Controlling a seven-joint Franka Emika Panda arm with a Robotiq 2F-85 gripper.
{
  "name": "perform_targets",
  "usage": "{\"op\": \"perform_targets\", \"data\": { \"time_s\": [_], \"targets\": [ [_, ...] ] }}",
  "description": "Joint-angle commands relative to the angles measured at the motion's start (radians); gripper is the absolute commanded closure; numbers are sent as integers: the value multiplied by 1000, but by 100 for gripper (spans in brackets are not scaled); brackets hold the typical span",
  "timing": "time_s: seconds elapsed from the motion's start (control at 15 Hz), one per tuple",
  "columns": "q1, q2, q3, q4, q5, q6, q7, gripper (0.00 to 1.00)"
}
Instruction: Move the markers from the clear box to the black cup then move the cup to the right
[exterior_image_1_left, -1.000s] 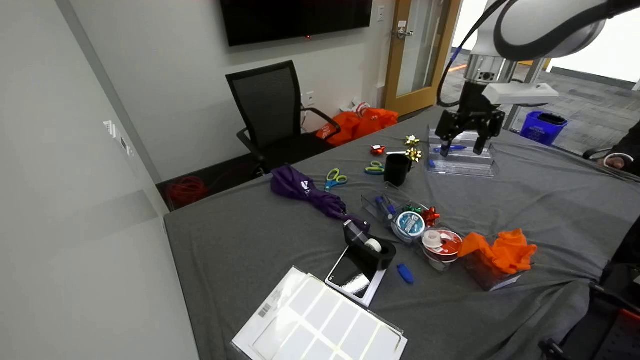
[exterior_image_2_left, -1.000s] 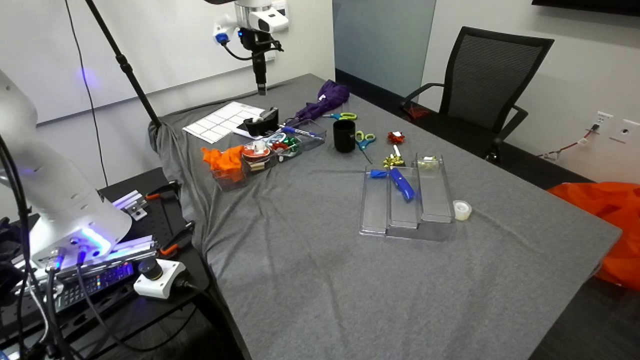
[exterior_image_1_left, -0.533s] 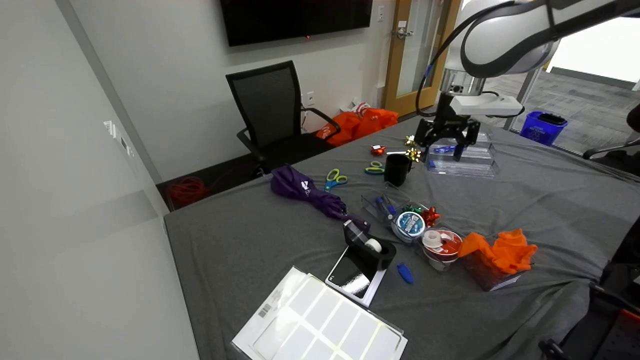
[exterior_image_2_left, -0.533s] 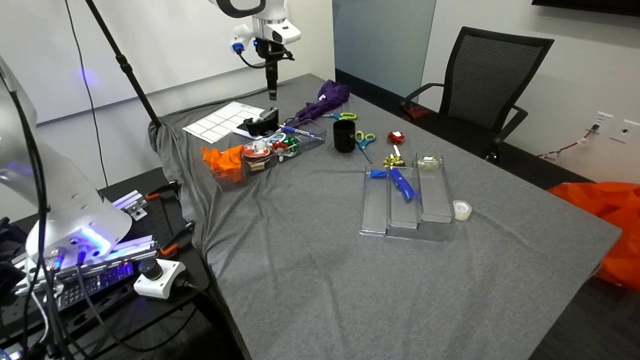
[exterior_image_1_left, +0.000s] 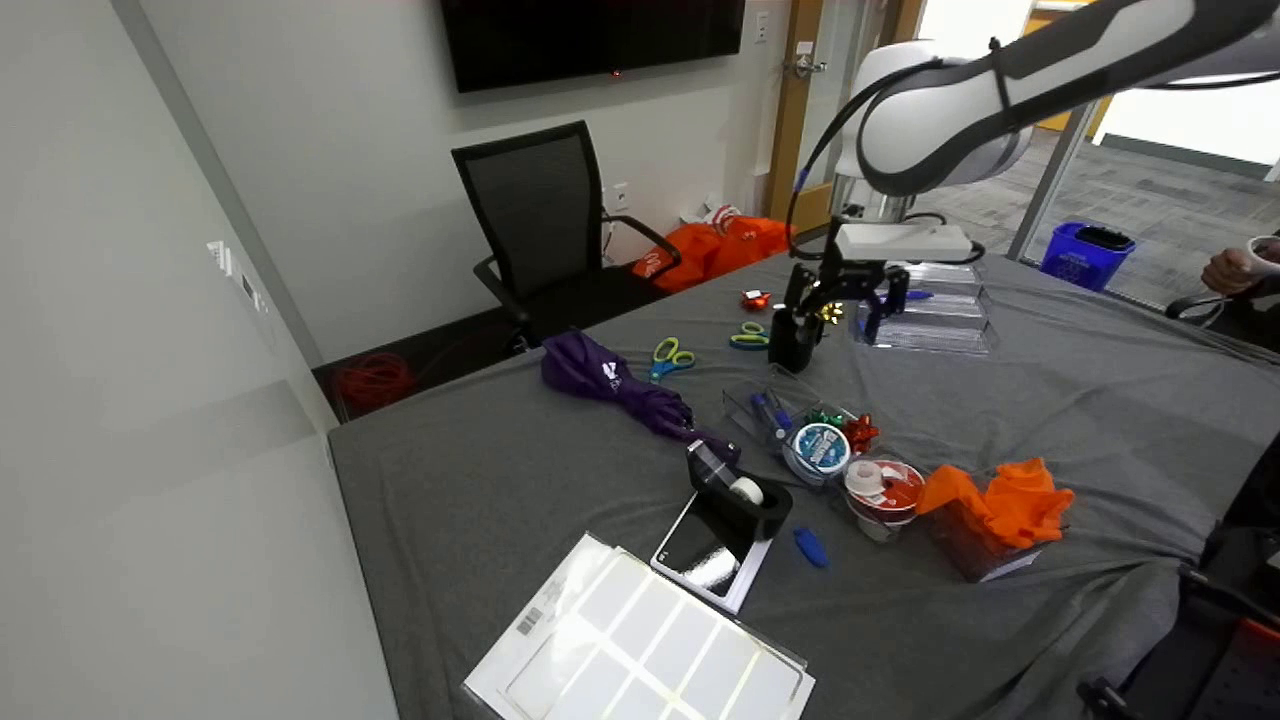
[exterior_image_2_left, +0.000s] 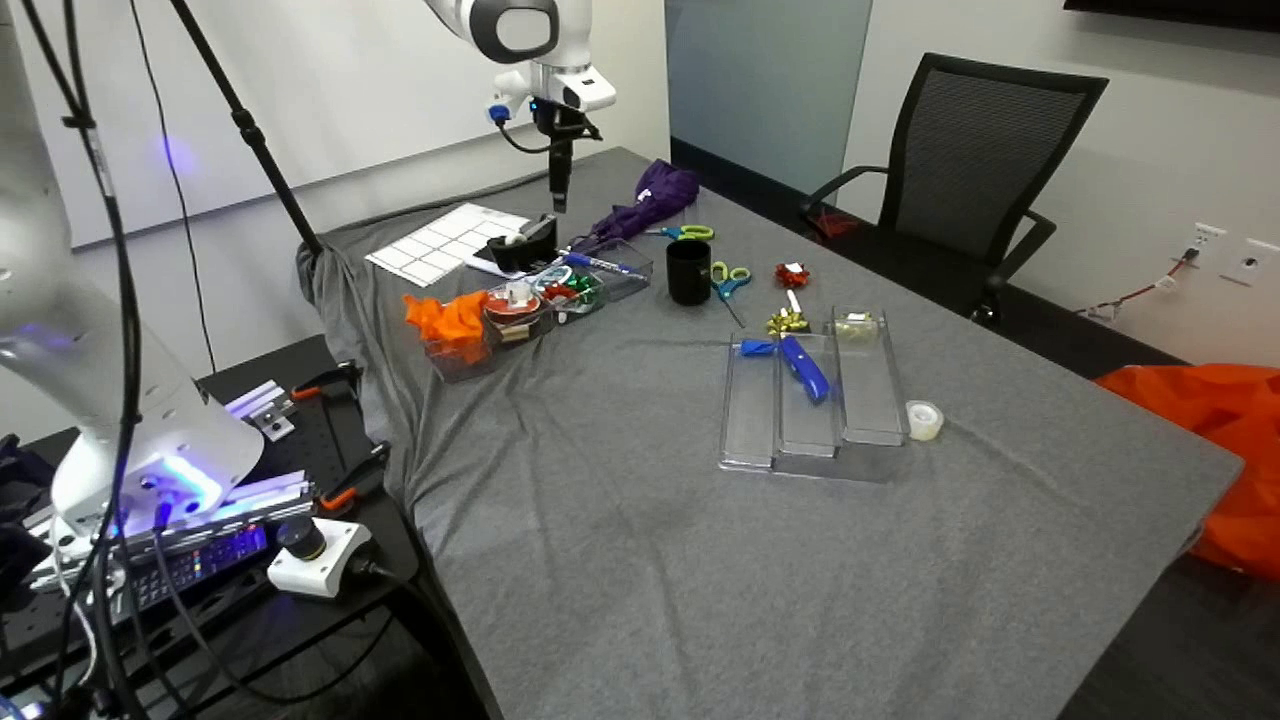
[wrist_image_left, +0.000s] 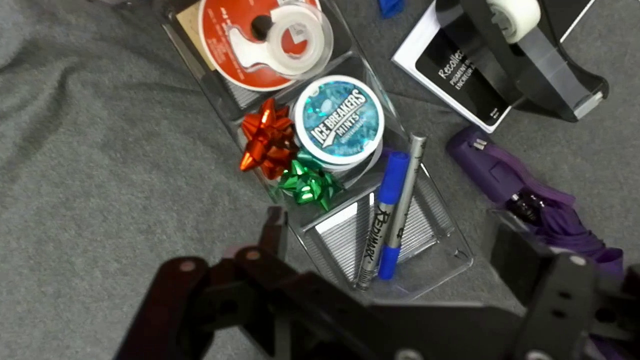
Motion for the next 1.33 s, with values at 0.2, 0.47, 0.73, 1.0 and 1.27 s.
{"op": "perform_targets", "data": {
  "time_s": [0.2,0.47,0.73,1.0,1.27],
  "targets": [
    [37,283,-13,241,4,5,22,0],
    [33,351,-2,248,17,55,-32,0],
    [32,387,2,244,25,112,-54,0],
    [14,402,24,241,72,152,-83,33],
    [15,401,24,242,96,164,-98,63]
  ]
}}
